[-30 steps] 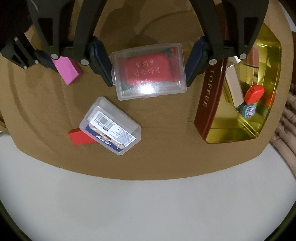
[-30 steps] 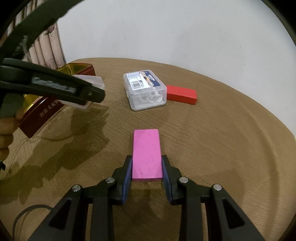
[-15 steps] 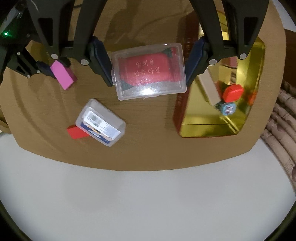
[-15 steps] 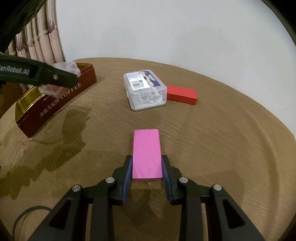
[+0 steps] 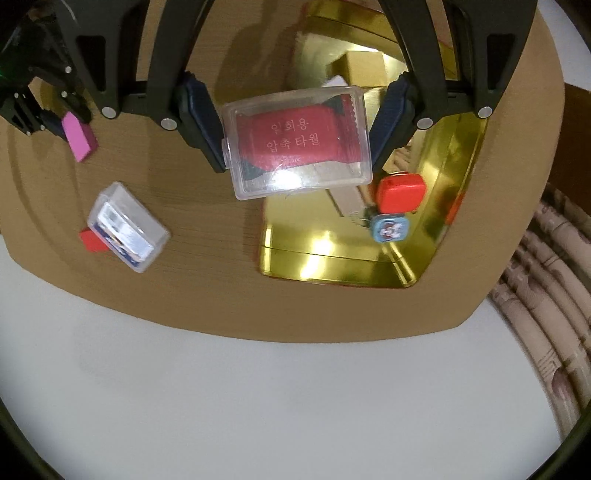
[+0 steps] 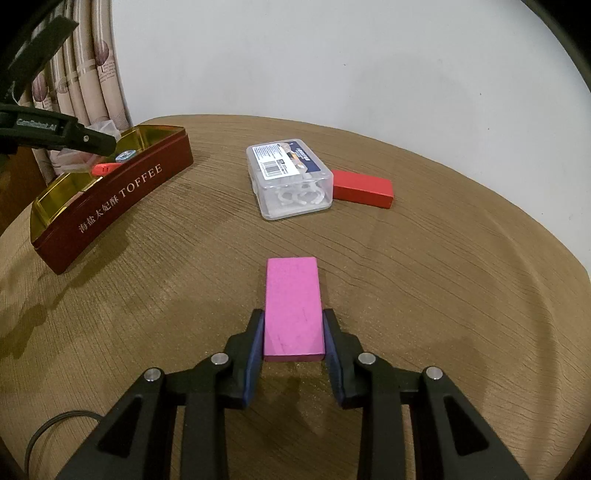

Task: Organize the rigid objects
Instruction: 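Carry the clear box toward the gold tin with the left gripper while the right holds the pink block, then lower the clear box into the gold tin and open the left gripper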

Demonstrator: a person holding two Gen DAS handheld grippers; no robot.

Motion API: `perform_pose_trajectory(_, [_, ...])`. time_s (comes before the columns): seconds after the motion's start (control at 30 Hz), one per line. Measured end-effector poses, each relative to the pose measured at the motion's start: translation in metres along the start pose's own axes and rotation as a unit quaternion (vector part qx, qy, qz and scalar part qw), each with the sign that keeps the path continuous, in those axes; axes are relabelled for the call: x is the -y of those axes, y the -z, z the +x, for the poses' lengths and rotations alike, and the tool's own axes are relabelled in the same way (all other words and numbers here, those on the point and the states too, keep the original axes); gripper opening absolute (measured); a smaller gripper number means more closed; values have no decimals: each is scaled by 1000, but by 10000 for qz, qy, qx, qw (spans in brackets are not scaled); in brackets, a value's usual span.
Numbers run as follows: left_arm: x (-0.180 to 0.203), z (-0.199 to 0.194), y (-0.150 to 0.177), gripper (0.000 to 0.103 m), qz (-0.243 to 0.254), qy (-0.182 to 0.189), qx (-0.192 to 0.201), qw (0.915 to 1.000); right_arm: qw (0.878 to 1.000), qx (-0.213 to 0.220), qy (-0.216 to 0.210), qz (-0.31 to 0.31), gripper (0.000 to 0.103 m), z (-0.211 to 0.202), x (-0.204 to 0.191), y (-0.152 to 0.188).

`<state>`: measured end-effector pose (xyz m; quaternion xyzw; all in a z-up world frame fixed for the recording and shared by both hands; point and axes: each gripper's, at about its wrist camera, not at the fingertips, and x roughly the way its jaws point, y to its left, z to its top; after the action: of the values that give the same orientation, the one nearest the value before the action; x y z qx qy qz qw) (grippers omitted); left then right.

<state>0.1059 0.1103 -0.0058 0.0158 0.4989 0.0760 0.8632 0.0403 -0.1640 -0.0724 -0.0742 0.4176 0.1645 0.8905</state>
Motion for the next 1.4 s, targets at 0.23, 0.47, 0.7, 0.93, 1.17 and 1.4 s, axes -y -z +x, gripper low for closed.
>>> perform_pose_trajectory(0.23, [-29, 11, -4, 71, -178, -70, -61, 9998, 10000, 1, 7, -1, 31, -1, 0, 0])
perform_pose_trajectory(0.47, [-55, 28, -6, 71, -405, -51, -210, 9989, 10000, 5, 10, -1, 31, -1, -1, 0])
perform_pose_trajectory(0.7, [-73, 48, -2, 71, -640, -31, -389, 9972, 10000, 9, 10, -11, 31, -2, 0, 0])
perform_pose_trajectory(0.93, [-73, 57, 2, 71, -592, -62, -451, 9972, 10000, 44, 9, -38, 31, -1, -1, 1])
perform_pose_trajectory(1.17, [-72, 65, 4, 71, -572, -46, -544, 9969, 10000, 54, 15, -45, 31, -1, -1, 1])
perform_pose_trajectory(1.4, [-74, 64, 7, 72, -608, -4, -540, 9967, 9999, 63, 33, -81, 31, -1, -1, 1])
